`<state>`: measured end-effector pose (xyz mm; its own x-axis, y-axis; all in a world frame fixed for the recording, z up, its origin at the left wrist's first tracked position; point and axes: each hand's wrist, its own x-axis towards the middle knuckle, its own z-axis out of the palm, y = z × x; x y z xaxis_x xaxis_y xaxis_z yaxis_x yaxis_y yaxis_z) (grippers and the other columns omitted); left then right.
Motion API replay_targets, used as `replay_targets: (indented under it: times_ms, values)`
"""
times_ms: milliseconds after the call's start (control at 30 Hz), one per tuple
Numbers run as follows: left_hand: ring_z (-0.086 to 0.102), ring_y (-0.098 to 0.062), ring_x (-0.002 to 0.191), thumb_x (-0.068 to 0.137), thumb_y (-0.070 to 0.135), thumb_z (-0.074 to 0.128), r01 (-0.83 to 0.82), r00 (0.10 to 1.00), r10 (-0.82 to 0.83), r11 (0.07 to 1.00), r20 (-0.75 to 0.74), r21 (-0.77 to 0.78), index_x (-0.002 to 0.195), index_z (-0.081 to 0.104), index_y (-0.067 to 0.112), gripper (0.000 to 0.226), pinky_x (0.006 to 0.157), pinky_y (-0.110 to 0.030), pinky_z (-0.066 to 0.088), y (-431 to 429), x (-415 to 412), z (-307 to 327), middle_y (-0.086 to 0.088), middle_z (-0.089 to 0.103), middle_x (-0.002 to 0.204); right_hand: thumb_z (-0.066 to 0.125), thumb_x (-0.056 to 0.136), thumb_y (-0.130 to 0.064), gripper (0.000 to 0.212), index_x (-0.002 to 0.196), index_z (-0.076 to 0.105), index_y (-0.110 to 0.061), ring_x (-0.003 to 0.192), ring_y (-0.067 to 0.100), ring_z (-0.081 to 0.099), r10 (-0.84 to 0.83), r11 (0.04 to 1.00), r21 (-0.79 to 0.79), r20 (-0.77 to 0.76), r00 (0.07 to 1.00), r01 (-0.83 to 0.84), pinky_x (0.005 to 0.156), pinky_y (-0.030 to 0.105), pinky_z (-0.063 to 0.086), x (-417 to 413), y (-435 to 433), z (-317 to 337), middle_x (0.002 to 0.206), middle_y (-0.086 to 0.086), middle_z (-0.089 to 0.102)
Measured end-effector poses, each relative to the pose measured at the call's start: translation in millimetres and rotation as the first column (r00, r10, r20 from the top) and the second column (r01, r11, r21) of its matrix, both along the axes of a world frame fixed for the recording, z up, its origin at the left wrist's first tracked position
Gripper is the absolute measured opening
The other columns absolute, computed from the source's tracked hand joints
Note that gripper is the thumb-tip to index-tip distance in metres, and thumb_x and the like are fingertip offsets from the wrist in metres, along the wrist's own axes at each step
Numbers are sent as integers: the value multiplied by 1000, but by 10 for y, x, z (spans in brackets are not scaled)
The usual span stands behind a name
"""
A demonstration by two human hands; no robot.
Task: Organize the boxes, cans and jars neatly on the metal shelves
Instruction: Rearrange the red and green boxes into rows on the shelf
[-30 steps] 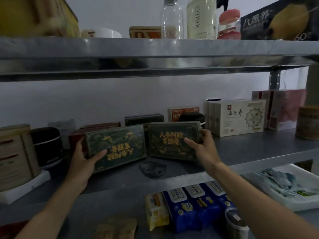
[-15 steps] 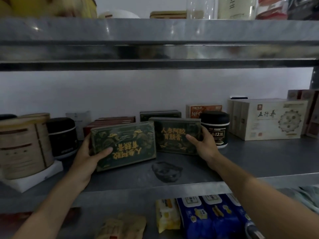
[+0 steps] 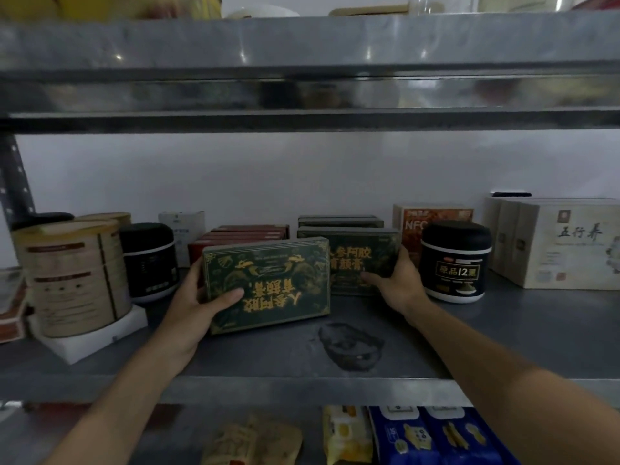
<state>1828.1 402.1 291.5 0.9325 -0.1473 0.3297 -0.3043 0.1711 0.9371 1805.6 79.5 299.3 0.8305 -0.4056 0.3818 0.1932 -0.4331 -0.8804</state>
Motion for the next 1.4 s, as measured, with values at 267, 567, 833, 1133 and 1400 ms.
replay_targets:
  times_ms: [267,567,833,1133,1400]
  values:
    - [58,-12,113,61,20,77,-8,1000,8,1000,23,2,144,38,36,93,86,-28,47,-10,-10,-18,6,59,129,78,81,-15,67,133,37,-7,122,32,51,-85,996,-39,2,996,85,94,35,44,139,10,17,132,13,54]
    - [62,-9,110,47,38,92,-3,1000,2,1000,24,18,137,45,42,102,87,-29,49,-12,-47,-7,11,64,121,75,85,-18,71,141,33,-9,126,35,47,-106,993,-63,-41,994,104,98,36,42,297,-28,16,136,15,52]
    - [61,-8,111,64,19,77,-21,999,20,999,50,25,140,43,38,85,88,-28,49,-24,-37,-30,9,64,123,75,85,-25,70,138,34,-6,120,38,52,-182,971,-169,-59,981,170,93,38,46,366,-48,-32,132,20,54]
    - [62,-11,111,59,24,81,-35,998,32,998,48,50,135,48,36,83,90,-34,50,-31,-49,-24,8,65,121,70,87,-21,42,122,53,-4,107,28,56,-247,889,-294,335,909,350,86,33,46,35,188,54,118,15,58]
    - [60,-10,108,59,27,79,-59,995,50,992,84,107,111,54,38,58,91,-38,51,-53,-118,17,6,64,117,80,77,-16,68,136,46,-18,115,12,57,467,879,-19,-160,870,-476,106,37,44,-182,486,-38,124,-5,61]
